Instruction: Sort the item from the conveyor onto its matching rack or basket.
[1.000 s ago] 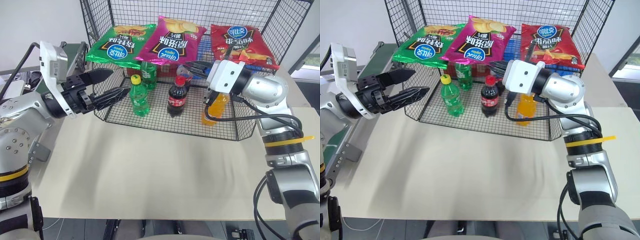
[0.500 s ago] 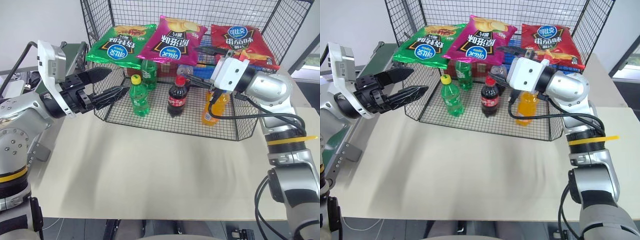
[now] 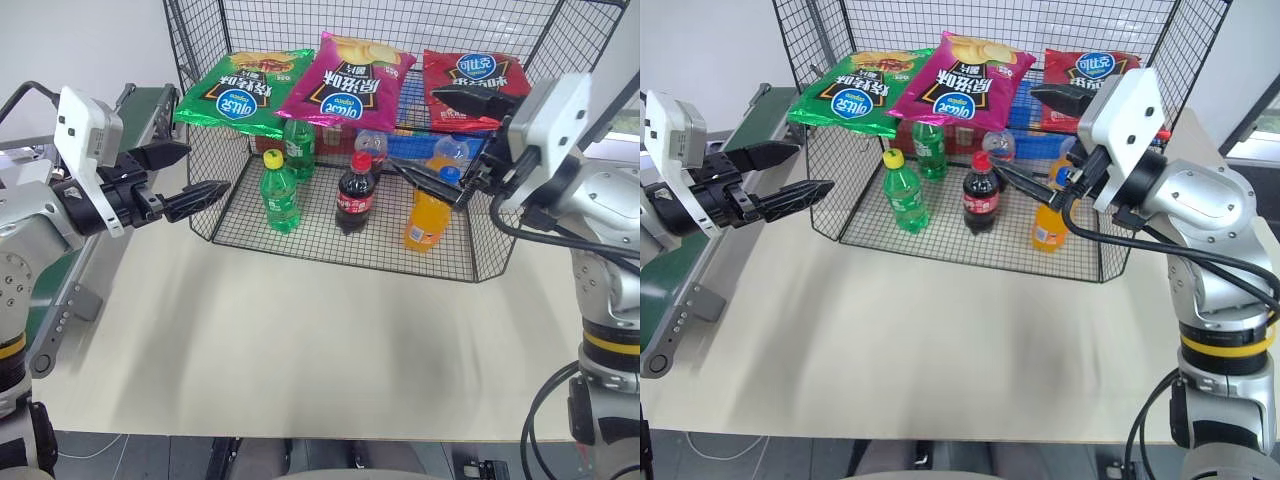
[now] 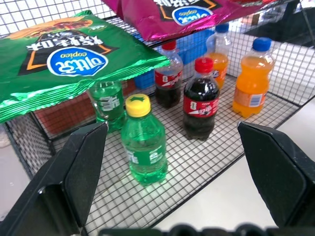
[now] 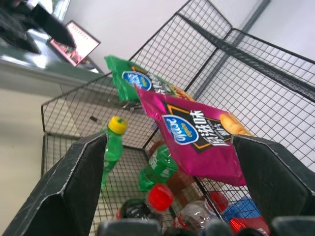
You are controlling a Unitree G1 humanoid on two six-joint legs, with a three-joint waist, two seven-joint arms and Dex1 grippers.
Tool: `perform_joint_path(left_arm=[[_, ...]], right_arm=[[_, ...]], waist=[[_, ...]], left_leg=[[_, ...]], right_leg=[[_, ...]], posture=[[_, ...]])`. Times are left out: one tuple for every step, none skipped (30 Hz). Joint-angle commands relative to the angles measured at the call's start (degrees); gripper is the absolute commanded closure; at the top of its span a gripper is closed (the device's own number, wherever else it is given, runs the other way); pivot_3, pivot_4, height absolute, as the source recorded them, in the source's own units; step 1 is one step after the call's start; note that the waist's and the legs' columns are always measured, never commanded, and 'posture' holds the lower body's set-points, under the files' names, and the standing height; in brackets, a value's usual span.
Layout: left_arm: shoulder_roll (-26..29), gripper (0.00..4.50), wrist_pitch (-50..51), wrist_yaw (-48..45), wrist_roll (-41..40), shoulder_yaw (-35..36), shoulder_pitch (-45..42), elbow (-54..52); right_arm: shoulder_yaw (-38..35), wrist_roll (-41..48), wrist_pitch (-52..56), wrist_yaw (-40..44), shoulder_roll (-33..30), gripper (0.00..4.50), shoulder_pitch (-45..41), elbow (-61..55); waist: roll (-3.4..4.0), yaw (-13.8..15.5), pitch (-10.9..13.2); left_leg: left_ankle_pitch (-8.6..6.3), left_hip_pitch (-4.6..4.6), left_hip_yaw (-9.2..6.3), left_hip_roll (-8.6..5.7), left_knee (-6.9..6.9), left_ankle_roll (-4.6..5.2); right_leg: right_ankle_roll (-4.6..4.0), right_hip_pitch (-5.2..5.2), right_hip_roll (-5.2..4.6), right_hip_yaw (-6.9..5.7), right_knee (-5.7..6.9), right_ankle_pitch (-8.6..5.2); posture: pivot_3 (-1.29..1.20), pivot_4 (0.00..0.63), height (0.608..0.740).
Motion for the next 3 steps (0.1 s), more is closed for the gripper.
perform_joint_path(left_arm=[[-0.2,0.0,-1.8,-1.0,0.8,0.5,-2.2,0.2],[-0.3,0.0,-1.9,-1.4,1.0,0.3,-2.4,0.2],[-0.4,0.0,-2.2,-1.7,1.5,0.0,-2.5,0.3]], right_arm=[[-3.1,1.3,3.0,-3.4,-0.1,0.06,0.6,-4.2],[-3.2,1.4,3.5,-3.8,0.1,0.06,0.7,-4.7],[-3.1,1.4,3.9,-4.3,0.2,0.06,0.7,-5.0]], waist=[[0.0,0.0,0.0],[0.0,0.0,0.0],[0.0,0.0,0.0]], left_leg=[[0.0,0.0,0.0,-0.04,0.0,0.0],[-0.01,0.0,0.01,-0.08,0.0,0.03],[-0.02,-0.01,0.04,-0.12,0.0,0.03]], right_leg=[[0.0,0.0,0.02,0.0,-0.01,0.0],[0.0,0.0,0.01,0.02,-0.01,0.0],[0.0,0.0,0.0,0.04,-0.02,0.0]], posture=[[0.0,0.15,0.74],[0.0,0.15,0.74],[0.0,0.15,0.74]])
